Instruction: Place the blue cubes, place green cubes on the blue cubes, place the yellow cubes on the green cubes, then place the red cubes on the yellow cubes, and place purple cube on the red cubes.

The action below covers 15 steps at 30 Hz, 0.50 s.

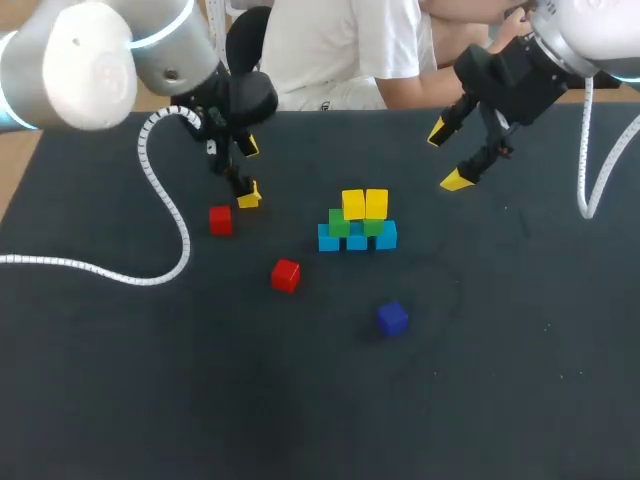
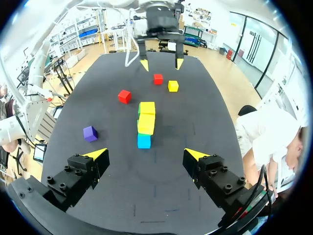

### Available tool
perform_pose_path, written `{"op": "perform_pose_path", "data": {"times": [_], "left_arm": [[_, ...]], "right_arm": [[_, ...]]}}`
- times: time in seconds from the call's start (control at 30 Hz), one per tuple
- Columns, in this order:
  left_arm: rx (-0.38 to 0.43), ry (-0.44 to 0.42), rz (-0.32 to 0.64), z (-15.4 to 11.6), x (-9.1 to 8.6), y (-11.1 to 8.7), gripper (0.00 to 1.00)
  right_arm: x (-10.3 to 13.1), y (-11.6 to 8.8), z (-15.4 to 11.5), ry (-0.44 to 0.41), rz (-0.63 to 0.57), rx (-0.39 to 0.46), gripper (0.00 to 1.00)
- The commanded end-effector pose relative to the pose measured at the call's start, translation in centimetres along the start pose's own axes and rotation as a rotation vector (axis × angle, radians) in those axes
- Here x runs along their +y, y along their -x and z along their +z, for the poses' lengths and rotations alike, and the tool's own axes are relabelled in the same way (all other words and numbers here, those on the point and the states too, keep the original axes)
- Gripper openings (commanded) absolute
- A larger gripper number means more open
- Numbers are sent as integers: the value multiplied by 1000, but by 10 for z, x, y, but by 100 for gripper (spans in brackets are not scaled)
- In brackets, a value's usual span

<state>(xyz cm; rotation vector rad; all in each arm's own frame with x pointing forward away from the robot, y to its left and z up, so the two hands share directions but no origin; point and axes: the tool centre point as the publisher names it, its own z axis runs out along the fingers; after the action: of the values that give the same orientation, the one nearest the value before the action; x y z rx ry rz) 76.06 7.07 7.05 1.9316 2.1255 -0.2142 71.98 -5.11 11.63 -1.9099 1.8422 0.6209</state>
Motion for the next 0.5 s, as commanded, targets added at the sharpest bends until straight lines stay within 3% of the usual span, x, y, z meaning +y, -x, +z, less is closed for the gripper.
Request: {"op": "perform_pose_path", "data": {"times": [0.03,0.23,0.4,0.5], "left_arm": [[-18,-63,-7,9,21,-9,100],[-10,-104,-39,22,26,-22,100],[70,-140,-72,36,29,-24,100],[55,-139,-81,42,32,-24,100]], "right_arm": [[-1,0,0,1,-1,-2,100],[-1,0,0,1,-1,-2,100],[-1,0,0,1,-1,-2,100],[-1,0,0,1,-1,-2,100]]}}
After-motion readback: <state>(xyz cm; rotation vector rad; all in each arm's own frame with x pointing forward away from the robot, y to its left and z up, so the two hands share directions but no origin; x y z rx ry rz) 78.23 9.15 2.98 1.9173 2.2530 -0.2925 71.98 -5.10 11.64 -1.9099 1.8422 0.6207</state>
